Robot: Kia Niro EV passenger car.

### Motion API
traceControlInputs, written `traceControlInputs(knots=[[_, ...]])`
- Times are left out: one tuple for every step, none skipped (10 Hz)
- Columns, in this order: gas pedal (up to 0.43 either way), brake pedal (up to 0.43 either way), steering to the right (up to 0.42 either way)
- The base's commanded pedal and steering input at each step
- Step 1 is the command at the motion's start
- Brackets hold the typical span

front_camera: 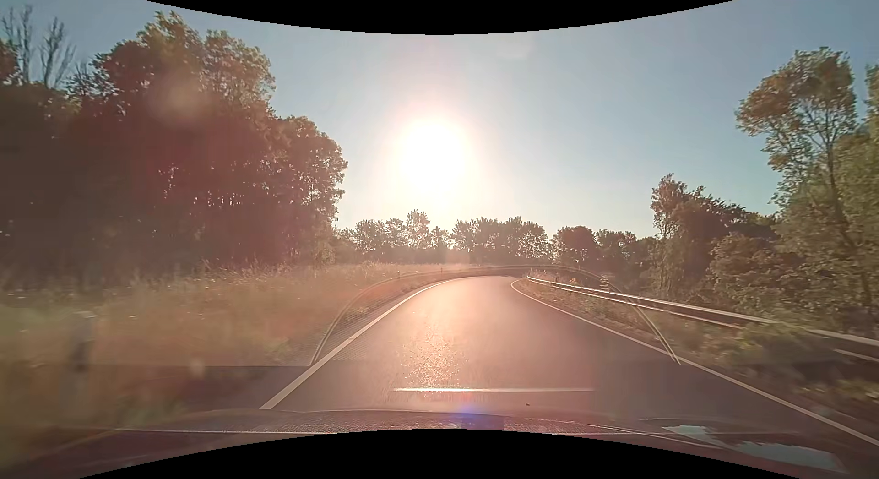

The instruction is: Follow the waypoints while adhering to traffic rules and regulations

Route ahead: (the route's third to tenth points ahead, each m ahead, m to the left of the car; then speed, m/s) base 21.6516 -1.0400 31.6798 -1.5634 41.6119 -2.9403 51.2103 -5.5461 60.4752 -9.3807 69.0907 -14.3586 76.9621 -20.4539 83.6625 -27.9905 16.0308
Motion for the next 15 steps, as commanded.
traceControlInputs(knots=[[0.248,0.000,0.003],[0.248,0.000,0.004],[0.248,0.000,0.006],[0.248,0.000,0.010],[0.240,0.000,0.014],[0.228,0.000,0.016],[0.228,0.000,0.020],[0.220,0.000,0.022],[0.220,0.000,0.024],[0.220,0.000,0.025],[0.220,0.000,0.030],[0.220,0.000,0.035],[0.220,0.000,0.037],[0.220,0.000,0.041],[0.220,0.000,0.042]])
